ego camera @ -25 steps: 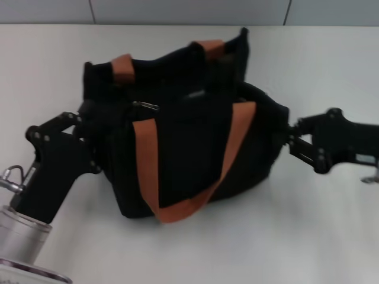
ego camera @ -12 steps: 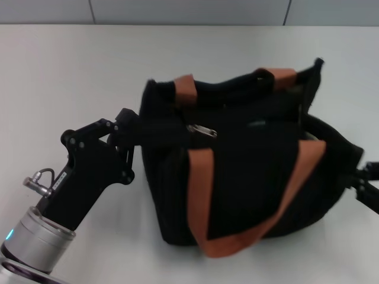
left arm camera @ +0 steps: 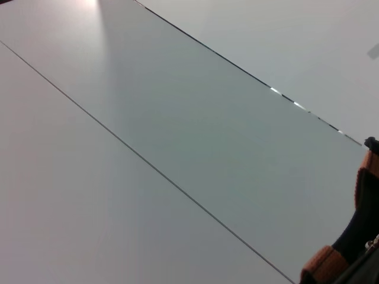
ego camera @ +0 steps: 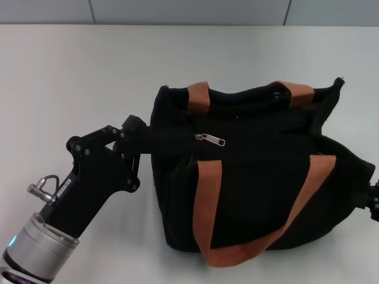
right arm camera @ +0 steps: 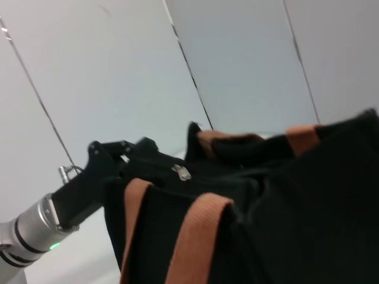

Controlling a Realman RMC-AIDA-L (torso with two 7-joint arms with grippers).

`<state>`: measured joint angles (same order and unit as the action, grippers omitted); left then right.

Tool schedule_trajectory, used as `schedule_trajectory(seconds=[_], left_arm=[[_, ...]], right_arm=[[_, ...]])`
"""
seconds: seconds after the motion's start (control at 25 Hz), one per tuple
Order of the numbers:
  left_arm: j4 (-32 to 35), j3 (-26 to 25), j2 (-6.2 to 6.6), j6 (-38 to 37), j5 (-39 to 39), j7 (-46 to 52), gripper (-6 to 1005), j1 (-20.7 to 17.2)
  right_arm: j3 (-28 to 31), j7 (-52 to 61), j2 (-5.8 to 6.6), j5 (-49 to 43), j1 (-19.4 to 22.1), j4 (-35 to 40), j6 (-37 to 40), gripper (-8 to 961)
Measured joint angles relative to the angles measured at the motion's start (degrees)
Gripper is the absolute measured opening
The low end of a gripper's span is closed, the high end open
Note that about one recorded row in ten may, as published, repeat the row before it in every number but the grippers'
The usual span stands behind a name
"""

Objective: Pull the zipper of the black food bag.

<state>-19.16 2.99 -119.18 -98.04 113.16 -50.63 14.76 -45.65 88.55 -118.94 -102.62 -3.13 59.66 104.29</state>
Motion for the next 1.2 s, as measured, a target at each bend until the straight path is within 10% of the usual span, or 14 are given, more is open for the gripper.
schedule_trajectory(seconds=[0.4,0.64,1.2], left_arm=[[0.0,0.1,0.00,-0.1,0.0,-0.2,141,0.4],[-0.1,0.1,0.00,-0.1,0.1,-0.2,142,0.7],[-0.3,0.2,0.00,0.2,0.4,-0.3,144,0.8]], right_arm=[[19.3,9.2,0.97,-2.6,-7.6,2.9,13.5,366],[19.7,15.1,0.32,-0.6,-13.8,10.5,15.2,491],[-20.5,40.6,-0.25,-13.4,-32.4,27.6,-3.4,580]])
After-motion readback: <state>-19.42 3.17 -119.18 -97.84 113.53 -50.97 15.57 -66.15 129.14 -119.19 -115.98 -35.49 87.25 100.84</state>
